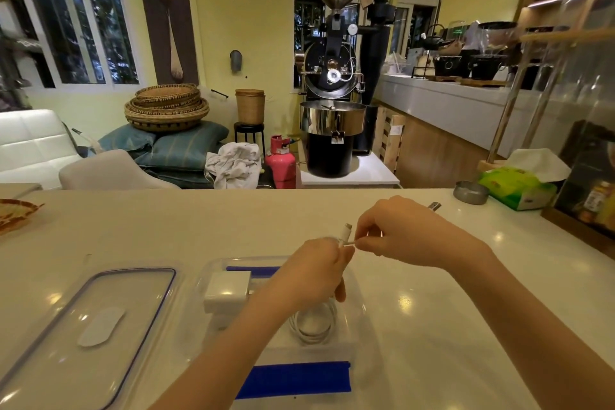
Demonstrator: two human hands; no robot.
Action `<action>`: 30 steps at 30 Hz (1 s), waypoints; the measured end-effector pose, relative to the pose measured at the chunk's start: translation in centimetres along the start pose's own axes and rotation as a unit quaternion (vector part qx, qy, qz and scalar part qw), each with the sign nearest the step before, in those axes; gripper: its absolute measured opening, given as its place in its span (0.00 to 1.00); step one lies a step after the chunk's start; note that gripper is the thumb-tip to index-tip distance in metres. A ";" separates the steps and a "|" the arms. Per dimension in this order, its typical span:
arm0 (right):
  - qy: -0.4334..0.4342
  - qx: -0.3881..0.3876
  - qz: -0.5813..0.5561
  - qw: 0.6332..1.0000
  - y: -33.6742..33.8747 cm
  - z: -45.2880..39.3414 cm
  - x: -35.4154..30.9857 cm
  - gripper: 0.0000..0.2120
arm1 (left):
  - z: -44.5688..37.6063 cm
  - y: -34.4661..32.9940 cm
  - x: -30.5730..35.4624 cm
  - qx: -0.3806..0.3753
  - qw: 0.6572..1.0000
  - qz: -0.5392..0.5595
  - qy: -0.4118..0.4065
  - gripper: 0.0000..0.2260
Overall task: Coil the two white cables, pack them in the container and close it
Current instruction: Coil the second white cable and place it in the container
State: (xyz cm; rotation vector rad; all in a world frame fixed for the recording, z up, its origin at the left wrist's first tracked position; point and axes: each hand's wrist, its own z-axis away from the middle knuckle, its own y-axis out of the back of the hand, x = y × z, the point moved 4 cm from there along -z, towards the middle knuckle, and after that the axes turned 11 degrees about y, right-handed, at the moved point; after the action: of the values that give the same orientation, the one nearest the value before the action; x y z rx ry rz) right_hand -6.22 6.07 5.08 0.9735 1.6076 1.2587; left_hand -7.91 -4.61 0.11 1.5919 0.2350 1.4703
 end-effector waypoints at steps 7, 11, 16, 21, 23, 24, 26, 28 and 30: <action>-0.001 0.072 0.033 0.997 0.5 1.2 -1.7 0.12 | -0.3 1.0 0.3 0.125 0.983 0.115 -0.073 0.18; 0.009 0.156 -0.205 0.966 -0.7 1.8 -2.5 0.13 | -0.4 2.1 -0.1 0.177 0.944 0.260 -0.104 0.15; 0.014 0.210 -0.371 0.905 -1.5 1.8 -2.4 0.06 | -0.5 2.7 -0.8 0.113 0.914 0.378 -0.098 0.15; 0.013 0.116 -0.491 0.863 -3.1 1.7 -3.2 0.16 | -1.4 3.1 -0.7 -0.014 0.785 0.609 -0.113 0.14; 0.032 0.048 -0.487 0.871 -3.3 1.9 -3.5 0.19 | -1.5 3.1 -0.9 -0.092 0.717 0.684 -0.098 0.15; 0.033 0.031 -0.478 0.877 -3.0 1.9 -3.3 0.20 | -1.2 3.2 -0.9 -0.149 0.684 0.709 -0.088 0.15; 0.022 0.055 -0.457 0.888 -2.2 1.9 -2.2 0.21 | -0.3 3.2 -0.6 -0.254 0.637 0.723 -0.080 0.11; 0.009 0.136 -0.426 0.894 -1.3 1.6 -0.7 0.18 | 0.3 3.0 -0.9 -0.266 0.639 0.718 -0.082 0.11; 0.015 0.181 -0.426 0.887 -0.8 1.1 -0.1 0.13 | 0.5 2.8 -1.3 -0.270 0.657 0.700 -0.072 0.12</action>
State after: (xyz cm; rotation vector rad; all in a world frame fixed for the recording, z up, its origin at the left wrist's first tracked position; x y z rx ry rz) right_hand -5.24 6.20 4.12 0.3387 2.0054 0.3729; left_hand -9.02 -7.27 1.32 1.2379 -1.7623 2.0993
